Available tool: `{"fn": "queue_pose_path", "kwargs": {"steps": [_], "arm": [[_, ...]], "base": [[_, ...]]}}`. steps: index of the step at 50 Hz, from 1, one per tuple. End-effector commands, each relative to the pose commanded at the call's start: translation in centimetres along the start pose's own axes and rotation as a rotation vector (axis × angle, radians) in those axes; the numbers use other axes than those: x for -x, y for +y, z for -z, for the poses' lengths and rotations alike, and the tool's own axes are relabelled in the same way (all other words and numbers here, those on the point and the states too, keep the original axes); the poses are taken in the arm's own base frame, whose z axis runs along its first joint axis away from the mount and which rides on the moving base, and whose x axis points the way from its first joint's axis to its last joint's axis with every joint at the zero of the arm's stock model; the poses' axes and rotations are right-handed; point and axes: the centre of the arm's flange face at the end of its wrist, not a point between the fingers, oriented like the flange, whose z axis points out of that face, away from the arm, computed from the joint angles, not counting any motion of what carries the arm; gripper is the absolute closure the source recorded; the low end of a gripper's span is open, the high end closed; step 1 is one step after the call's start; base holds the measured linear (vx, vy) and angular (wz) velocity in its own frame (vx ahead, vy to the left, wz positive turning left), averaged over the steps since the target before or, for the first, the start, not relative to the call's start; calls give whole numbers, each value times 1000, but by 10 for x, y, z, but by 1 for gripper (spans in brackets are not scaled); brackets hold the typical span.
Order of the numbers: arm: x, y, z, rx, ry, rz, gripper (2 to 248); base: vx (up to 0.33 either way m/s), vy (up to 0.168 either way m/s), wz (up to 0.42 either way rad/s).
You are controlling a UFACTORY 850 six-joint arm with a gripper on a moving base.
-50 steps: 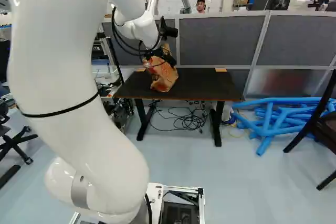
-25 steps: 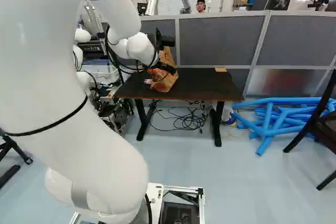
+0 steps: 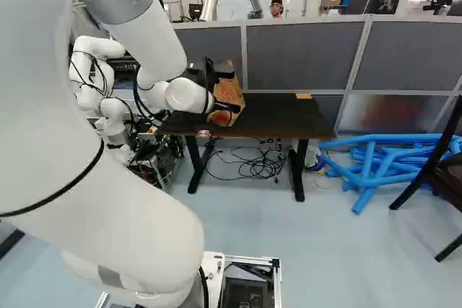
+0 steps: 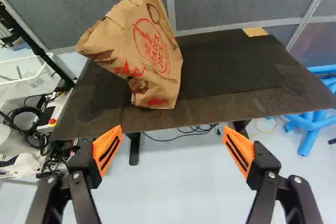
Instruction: Pick up the bag on the ground and place it on the table
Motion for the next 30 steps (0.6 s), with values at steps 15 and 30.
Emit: {"fn": "queue_pose_path", "kwargs": {"steps": [15, 30], "arm": [[36, 3, 20, -12, 64, 38, 3], [66, 5, 37, -21, 117, 68, 3]], "base": [[0, 0, 0], [0, 0, 0]]}}
